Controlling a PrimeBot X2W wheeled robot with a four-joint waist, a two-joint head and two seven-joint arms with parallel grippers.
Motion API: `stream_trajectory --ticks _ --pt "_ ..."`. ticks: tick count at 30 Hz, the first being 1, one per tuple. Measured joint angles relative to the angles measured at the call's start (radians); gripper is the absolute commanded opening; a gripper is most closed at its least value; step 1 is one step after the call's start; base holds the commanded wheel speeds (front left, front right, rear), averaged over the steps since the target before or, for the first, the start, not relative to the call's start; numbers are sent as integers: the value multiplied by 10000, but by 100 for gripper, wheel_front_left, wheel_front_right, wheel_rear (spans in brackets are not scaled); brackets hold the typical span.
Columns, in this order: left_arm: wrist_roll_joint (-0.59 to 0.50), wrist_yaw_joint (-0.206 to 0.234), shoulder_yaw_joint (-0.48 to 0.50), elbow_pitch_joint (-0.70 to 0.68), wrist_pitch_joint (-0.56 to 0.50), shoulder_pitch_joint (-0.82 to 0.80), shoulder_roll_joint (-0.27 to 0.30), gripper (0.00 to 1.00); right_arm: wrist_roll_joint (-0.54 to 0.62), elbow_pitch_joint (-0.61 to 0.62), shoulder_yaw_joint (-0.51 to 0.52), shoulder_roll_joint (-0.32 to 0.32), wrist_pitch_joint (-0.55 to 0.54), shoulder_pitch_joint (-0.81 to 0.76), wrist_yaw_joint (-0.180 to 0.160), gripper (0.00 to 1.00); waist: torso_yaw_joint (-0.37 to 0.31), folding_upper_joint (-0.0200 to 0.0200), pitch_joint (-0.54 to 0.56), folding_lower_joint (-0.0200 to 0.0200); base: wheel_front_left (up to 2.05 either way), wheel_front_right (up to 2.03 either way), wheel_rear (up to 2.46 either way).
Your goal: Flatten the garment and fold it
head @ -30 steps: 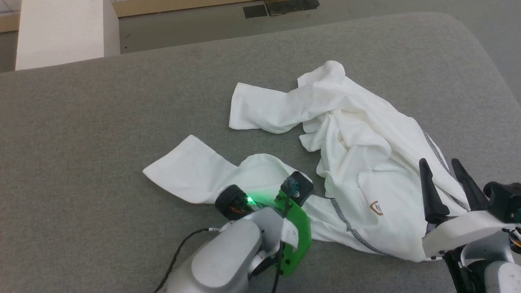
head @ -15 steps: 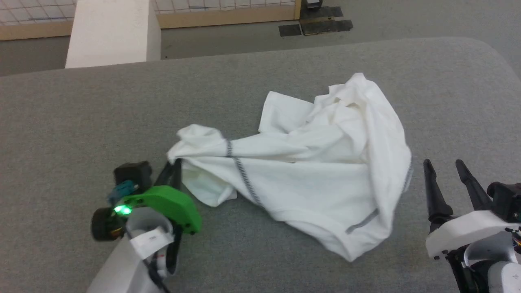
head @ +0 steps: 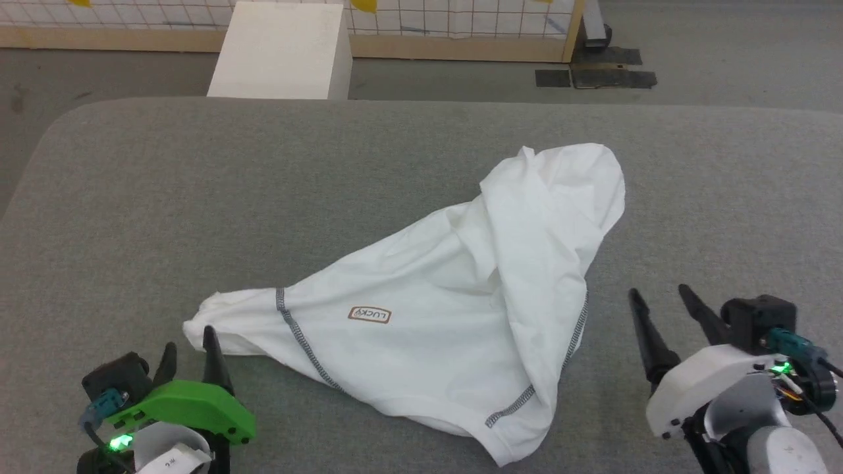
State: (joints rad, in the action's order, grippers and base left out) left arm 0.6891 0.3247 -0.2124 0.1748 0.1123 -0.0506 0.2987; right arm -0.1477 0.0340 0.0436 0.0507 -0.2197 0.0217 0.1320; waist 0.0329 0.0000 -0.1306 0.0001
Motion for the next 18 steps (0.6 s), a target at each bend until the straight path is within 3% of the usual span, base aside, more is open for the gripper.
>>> stream_trajectory --ticks 5,10,18 --pt "-90 -474 278 -146 1287 -12 -374 100 21 -433 -878 -8 -639 418 2 100 377 0 -67 0 0 0 0" --pt "-1285 -965 800 -579 1421 -144 -895 100 -38 -1181 -1319 -10 -1649 1038 0 100 764 0 -225 0 0 0 0" --pt "-2796 -1929 1427 -970 1448 -351 -2113 100 -132 -2520 -1058 -13 -2462 2892 0 100 1380 0 -715 0 0 0 0"
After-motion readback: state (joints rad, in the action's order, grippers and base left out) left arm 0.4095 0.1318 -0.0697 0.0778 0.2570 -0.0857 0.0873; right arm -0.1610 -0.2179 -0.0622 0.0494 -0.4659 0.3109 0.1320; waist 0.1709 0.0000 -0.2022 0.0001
